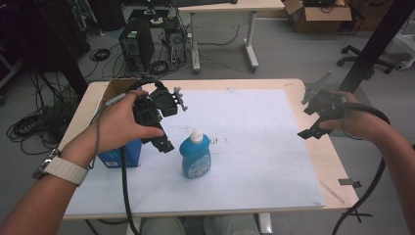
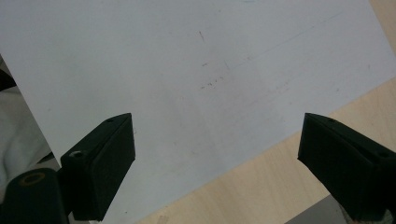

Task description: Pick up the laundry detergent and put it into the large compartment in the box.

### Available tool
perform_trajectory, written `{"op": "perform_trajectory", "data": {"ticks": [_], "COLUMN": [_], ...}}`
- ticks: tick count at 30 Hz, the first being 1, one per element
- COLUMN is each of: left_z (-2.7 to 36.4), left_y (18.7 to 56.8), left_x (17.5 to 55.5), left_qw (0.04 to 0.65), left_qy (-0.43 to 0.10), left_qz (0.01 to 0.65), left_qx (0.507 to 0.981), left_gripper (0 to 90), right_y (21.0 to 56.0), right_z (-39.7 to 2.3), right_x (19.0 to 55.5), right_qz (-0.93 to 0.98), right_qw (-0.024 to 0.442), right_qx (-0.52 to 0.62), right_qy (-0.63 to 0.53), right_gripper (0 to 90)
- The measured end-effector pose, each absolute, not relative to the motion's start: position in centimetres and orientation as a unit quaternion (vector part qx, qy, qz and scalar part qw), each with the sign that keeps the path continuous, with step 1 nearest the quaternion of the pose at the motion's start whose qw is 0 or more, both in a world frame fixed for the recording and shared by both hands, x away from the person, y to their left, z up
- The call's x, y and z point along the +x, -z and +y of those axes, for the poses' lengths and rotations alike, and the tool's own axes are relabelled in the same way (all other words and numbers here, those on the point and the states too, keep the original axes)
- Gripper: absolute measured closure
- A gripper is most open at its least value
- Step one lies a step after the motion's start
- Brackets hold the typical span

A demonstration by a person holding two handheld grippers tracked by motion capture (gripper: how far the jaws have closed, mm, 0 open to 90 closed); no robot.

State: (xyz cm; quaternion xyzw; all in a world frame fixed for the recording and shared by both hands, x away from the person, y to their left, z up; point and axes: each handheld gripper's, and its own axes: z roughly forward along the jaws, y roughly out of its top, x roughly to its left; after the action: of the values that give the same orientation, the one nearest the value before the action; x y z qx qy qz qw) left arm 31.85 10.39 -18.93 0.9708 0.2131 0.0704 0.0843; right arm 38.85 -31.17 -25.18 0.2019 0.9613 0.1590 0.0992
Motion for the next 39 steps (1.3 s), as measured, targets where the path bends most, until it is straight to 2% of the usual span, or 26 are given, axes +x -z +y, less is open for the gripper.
{"op": "perform_trajectory", "data": {"ticks": [12, 27, 39], "left_z": [10.1, 8.3, 7.0], "left_y": [18.5, 16.0, 15.9], "left_x": [32.1, 32.1, 32.9], "left_qw": [0.08, 0.103, 0.103], "left_qy": [-0.078, -0.086, -0.077], "left_qz": [0.238, 0.281, 0.3], "left_qx": [0.965, 0.95, 0.945], "left_gripper": [8.3, 7.1, 7.3], "right_y": [25.3, 25.3, 25.2], "right_z": [-31.5, -31.9, -31.6], "right_x": [38.9, 38.5, 38.5], "right_qz": [0.961, 0.961, 0.961], "right_qw": [0.098, 0.097, 0.099], "right_qx": [0.202, 0.202, 0.2], "right_qy": [-0.158, -0.163, -0.163], "right_gripper": [11.1, 11.1, 11.1]}}
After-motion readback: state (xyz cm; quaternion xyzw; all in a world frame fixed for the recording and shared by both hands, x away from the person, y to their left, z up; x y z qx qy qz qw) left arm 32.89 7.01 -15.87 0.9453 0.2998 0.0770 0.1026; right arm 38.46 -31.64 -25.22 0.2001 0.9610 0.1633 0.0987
